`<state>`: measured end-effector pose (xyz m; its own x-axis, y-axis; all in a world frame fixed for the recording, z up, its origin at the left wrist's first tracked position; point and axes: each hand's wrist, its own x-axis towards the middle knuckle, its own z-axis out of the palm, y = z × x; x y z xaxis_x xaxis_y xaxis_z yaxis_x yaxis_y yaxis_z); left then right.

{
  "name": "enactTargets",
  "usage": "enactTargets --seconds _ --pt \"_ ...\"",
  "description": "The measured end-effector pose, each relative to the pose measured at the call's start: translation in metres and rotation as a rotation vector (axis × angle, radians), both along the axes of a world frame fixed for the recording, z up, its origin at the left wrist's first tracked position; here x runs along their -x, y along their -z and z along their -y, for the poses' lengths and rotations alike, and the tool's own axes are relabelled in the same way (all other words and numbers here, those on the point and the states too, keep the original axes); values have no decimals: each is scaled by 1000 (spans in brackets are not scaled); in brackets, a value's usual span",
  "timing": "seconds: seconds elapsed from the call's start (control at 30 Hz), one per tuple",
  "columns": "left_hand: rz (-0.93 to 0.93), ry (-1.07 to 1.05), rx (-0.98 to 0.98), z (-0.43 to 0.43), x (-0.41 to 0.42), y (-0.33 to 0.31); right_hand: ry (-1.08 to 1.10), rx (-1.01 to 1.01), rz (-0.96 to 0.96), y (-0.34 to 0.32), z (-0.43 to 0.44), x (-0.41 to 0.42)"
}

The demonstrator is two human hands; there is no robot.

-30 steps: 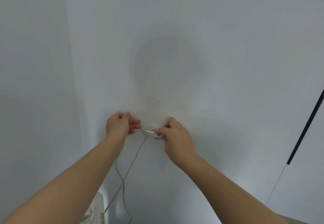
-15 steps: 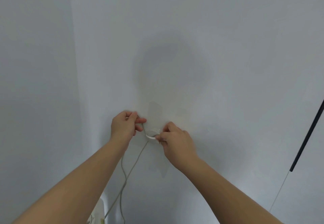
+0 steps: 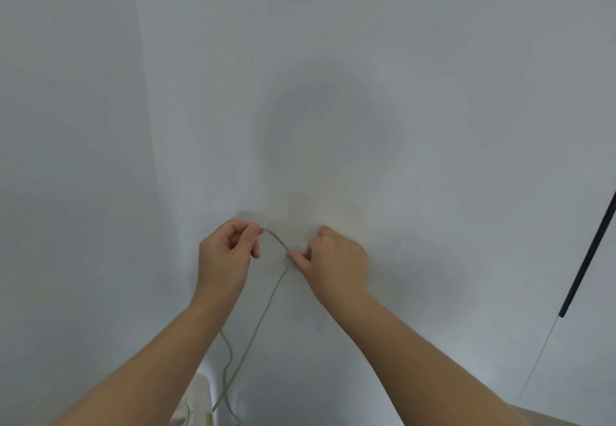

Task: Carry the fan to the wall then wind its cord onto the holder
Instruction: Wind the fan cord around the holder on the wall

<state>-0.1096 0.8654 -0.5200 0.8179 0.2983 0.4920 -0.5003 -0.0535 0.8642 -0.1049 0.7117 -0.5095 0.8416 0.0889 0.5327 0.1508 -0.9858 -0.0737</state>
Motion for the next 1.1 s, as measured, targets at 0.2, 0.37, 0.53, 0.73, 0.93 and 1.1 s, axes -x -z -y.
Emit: enactTargets --seconds 0.2,0.37,0.53,0.73,0.93,1.1 --pt "49 29 -30 -1 4 8 42 25 58 -6 -9 -5" --pt "-69 97 -243 4 -4 28 -55 -255 91 -6 13 -6" --pt "-251 130 -367 6 -11 48 -244 -449 42 3 32 -8" --pt "-354 156 -439 14 -11 56 -430 -377 138 8 53 -9" --pt "-254 119 -562 18 -7 58 -489 -83 123 3 78 -7" --pt "-250 185 -599 19 -5 59 -445 -92 107 14 83 -1"
